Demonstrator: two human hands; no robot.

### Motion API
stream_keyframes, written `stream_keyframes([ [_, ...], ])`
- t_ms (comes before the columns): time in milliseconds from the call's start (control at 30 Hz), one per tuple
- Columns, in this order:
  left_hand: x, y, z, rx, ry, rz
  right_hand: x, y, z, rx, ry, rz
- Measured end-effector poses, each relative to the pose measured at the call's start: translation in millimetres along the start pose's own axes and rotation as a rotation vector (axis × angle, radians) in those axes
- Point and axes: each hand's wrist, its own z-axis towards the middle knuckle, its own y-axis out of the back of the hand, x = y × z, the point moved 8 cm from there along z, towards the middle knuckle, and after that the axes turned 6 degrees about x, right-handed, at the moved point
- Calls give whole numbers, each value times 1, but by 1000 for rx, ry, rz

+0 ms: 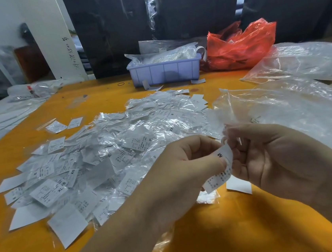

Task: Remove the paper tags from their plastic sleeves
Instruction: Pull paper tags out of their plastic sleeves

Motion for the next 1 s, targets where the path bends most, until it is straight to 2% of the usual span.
stream_keyframes([
  [200,-3,-2,-1,25,-24,43,0,6,1,-39,1,-45],
  [600,-1,-3,0,18,-23,63,1,4,2,-50,40,102],
  [733,0,4,0,-48,-13,87,-1,-1,3,25,30,36],
  [1000,2,8,0,-109,18,145,-1,-3,3,33,53,-114],
])
